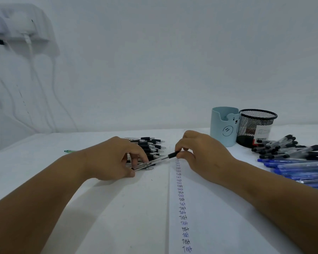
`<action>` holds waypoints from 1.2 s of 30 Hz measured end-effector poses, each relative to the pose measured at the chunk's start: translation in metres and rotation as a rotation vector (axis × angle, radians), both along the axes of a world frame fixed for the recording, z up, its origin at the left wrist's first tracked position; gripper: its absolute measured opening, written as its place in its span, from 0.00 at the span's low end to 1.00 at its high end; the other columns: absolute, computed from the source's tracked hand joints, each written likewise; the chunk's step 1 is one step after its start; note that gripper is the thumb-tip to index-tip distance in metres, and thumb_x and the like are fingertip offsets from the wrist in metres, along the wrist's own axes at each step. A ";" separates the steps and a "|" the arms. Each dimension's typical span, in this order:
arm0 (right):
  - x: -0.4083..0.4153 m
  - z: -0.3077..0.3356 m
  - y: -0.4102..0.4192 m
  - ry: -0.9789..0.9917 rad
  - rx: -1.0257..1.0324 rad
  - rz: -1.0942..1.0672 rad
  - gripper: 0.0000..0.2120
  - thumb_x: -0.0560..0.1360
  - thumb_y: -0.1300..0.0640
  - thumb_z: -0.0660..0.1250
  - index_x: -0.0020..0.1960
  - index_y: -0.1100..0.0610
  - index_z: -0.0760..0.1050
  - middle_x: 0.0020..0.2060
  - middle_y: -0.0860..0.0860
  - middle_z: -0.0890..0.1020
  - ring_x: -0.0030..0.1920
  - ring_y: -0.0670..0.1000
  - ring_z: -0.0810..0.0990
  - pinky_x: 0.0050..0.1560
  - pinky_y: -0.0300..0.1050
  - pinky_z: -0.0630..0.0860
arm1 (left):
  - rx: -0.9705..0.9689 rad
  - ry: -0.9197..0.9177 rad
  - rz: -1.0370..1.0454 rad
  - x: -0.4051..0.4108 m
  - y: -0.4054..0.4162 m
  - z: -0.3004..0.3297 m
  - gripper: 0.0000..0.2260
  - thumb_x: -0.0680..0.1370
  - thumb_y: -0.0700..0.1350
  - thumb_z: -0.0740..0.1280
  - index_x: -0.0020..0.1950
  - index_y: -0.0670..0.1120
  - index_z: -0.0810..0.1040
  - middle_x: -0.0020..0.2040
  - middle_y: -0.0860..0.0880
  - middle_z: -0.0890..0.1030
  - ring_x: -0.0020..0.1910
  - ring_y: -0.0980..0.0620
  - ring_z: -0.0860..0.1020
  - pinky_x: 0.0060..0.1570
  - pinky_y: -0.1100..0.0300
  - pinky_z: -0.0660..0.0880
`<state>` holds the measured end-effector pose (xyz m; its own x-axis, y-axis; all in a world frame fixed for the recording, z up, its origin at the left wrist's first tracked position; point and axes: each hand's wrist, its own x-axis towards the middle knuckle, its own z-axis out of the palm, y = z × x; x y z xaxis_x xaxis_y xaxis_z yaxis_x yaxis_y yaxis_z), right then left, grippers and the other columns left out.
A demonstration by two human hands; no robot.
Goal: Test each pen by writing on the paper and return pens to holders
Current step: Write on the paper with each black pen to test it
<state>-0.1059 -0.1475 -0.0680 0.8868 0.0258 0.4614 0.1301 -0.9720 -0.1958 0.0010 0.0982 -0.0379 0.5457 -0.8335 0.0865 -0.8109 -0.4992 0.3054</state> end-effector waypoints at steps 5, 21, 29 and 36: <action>0.004 -0.004 -0.015 -0.026 0.065 -0.061 0.04 0.80 0.53 0.66 0.51 0.49 0.80 0.46 0.44 0.75 0.43 0.46 0.73 0.44 0.46 0.70 | -0.088 -0.066 0.010 -0.001 -0.002 -0.004 0.21 0.74 0.38 0.73 0.52 0.66 0.79 0.48 0.66 0.79 0.39 0.52 0.78 0.42 0.63 0.77; 0.010 -0.014 -0.018 -0.031 0.216 -0.077 0.02 0.80 0.52 0.66 0.48 0.46 0.75 0.42 0.43 0.73 0.41 0.41 0.71 0.44 0.42 0.69 | -0.569 0.183 0.171 -0.006 -0.015 -0.014 0.09 0.80 0.42 0.70 0.54 0.55 0.81 0.41 0.54 0.82 0.34 0.55 0.76 0.35 0.66 0.73; 0.009 -0.015 -0.017 -0.055 0.200 -0.048 0.02 0.79 0.54 0.68 0.49 0.47 0.76 0.45 0.43 0.71 0.42 0.43 0.72 0.46 0.47 0.74 | -0.941 0.967 0.097 -0.018 -0.025 -0.013 0.11 0.76 0.43 0.66 0.53 0.39 0.81 0.40 0.43 0.81 0.37 0.50 0.79 0.35 0.62 0.77; 0.007 -0.012 -0.021 -0.130 0.121 -0.045 0.02 0.79 0.57 0.67 0.50 0.51 0.77 0.44 0.44 0.70 0.40 0.44 0.72 0.44 0.48 0.74 | -0.994 0.922 0.130 -0.025 -0.034 -0.024 0.07 0.81 0.34 0.62 0.48 0.40 0.79 0.35 0.44 0.79 0.33 0.51 0.78 0.36 0.64 0.77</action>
